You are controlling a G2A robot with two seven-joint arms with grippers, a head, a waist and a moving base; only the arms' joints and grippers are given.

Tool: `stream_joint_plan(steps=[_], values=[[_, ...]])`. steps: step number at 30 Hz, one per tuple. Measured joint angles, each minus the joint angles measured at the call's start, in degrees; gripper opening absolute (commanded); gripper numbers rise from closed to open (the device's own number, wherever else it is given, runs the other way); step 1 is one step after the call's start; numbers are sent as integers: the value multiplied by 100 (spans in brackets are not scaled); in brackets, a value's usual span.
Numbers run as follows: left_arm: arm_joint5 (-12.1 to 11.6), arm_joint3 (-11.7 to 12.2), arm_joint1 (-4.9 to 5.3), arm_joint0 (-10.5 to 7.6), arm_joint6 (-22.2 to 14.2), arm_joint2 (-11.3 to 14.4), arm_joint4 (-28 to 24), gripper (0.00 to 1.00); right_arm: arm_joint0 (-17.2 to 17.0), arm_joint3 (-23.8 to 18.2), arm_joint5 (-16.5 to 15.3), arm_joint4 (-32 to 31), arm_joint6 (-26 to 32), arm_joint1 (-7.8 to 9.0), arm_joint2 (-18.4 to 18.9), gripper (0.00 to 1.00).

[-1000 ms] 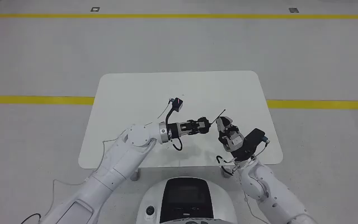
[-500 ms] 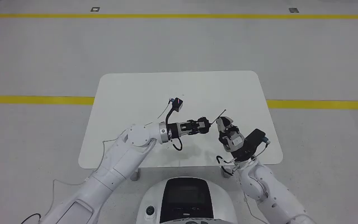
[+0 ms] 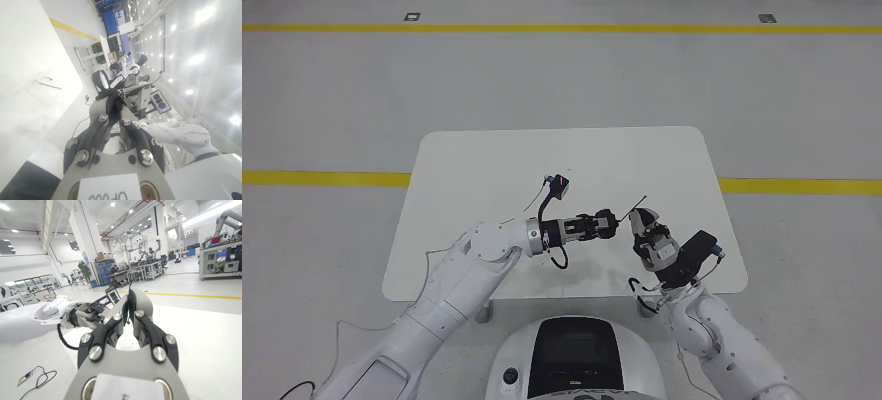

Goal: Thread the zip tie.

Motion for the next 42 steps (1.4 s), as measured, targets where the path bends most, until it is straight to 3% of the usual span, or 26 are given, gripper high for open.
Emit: stream_joint_plan(steps=[34, 42], values=[[0, 0, 0, 0, 0, 0, 0, 0, -157, -92, -53, -251, -95, -139, 155, 0], [0, 0, 0, 0, 0, 0, 0, 0, -201, -113, 18, -57, -176, -171, 191, 0]])
